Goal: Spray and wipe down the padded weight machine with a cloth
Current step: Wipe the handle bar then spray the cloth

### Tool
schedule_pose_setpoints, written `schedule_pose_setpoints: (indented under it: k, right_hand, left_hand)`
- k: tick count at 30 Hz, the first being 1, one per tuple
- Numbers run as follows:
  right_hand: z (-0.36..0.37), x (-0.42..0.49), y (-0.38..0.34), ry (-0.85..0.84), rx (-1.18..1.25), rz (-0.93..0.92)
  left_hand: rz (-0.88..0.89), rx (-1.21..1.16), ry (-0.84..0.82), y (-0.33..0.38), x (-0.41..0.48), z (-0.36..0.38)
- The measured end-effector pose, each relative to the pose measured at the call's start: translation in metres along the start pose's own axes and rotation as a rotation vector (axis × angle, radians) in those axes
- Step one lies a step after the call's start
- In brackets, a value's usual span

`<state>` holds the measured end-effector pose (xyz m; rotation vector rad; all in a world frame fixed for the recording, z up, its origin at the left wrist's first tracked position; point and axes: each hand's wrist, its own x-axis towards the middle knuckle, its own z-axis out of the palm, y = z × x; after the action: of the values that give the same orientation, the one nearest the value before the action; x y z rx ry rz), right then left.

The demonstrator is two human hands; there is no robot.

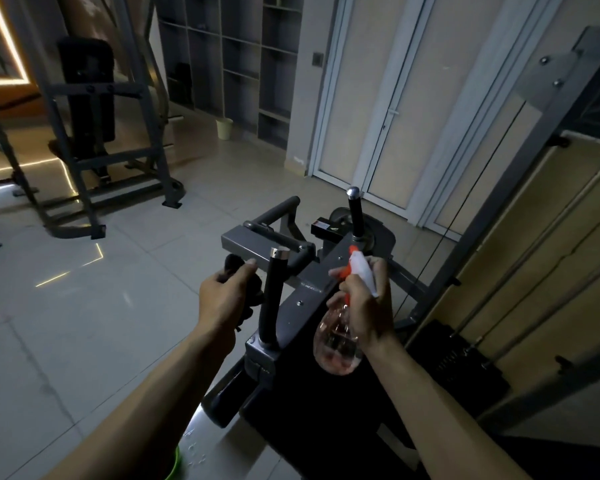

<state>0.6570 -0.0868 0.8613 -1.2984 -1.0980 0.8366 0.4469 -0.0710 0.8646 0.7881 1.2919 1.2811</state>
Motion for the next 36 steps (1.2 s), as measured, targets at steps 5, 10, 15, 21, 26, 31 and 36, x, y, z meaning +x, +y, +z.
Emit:
schedule_pose_setpoints:
  k: [5, 10, 15, 21, 26, 31, 36]
  right_hand:
    - [0.012, 0.079, 0.016, 0.057, 0.023, -0.066]
    - [0.034, 0.148, 0.053, -0.047, -0.027, -0.055]
    - [0.052, 0.179, 0.078, -0.120, -0.032, -0.065]
    - [0.054, 0.180, 0.085, -0.157, -0.105, -0.061]
    - [0.036, 0.140, 0.064, -0.065, -0.156, -0.200]
    - [0.058, 0.054, 0.007, -0.014, -0.117, -0.534]
    - [0.096, -0.019, -0.030, -0.231, 0.224, -0.205]
  left_hand:
    - [-0.025, -0.017, 0.067, 0.008, 0.034, 0.018]
    - [-0.188, -0.033, 0.152, 0.002, 0.066, 0.026]
    - [-0.278, -0.009, 0.235, -0.014, 0.078, 0.022]
    - [-0.244, -0.038, 0.223, -0.024, 0.090, 0.010]
    - [-0.143, -0.011, 0.154, -0.013, 0.093, 0.002]
    - [0.223, 0.014, 0.002, 0.023, 0.069, -0.008]
    - [0.522, 0.136, -0.348, 0.038, 0.029, 0.004]
